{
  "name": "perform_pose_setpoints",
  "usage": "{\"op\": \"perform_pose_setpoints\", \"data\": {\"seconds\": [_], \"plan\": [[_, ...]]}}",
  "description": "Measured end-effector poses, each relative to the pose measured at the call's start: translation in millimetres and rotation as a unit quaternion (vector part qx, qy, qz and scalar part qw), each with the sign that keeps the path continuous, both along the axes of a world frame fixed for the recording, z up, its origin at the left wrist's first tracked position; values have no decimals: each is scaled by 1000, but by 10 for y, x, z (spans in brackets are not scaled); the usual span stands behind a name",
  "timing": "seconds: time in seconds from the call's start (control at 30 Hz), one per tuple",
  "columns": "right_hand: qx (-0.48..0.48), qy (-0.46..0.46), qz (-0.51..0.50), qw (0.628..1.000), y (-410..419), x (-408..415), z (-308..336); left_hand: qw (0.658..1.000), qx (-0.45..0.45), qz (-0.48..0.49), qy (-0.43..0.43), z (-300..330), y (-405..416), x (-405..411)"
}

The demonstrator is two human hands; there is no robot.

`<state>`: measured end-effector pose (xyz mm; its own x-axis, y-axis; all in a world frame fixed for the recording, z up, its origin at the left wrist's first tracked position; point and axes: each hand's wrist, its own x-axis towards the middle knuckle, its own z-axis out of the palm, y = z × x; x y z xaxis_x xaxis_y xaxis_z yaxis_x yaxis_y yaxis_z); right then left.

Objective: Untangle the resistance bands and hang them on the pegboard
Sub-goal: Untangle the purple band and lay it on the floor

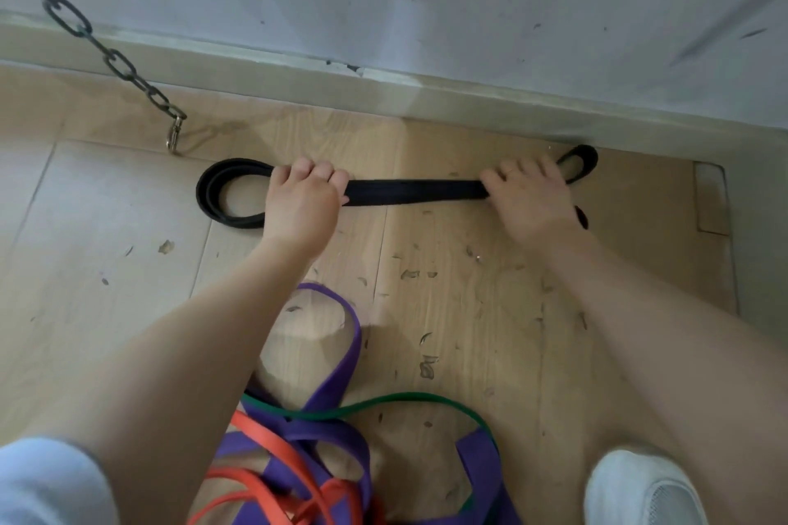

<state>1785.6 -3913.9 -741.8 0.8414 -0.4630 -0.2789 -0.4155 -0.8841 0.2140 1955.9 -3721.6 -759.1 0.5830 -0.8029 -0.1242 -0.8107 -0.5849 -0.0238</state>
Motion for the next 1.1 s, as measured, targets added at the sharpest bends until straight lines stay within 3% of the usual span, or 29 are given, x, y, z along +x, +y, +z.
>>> {"op": "perform_pose_setpoints", "data": {"seconds": [0.13,0.27,0.33,0.43,0.57,0.67,0.83,0.97,1.1], "plan": [[35,-8,-67,997,231,82,37,996,-37,28,81,41,44,-93],[194,-190,-43,961,1137,293,233,981,-117,6,157,213,448,-116],[254,-148,-2,956,1608,344,243,973,-137,9,187,299,772,-148],[252,-64,-17,966,2015,374,57,962,-155,66,217,386,1225,-199],[272,-111,-110,950,2030,356,155,935,-165,147,277,479,1568,-296],[361,-156,-100,914,1994,219,662,887,-217,186,363,690,1658,-467],[485,-267,-96,827,2273,-315,1802,768,-371,191,486,1599,1669,-998],[509,-367,-92,773,2439,-735,2791,750,-434,156,474,2617,1813,-1493],[502,-397,-22,768,2564,-1203,3677,730,-475,69,486,3495,1990,-1985]]}}
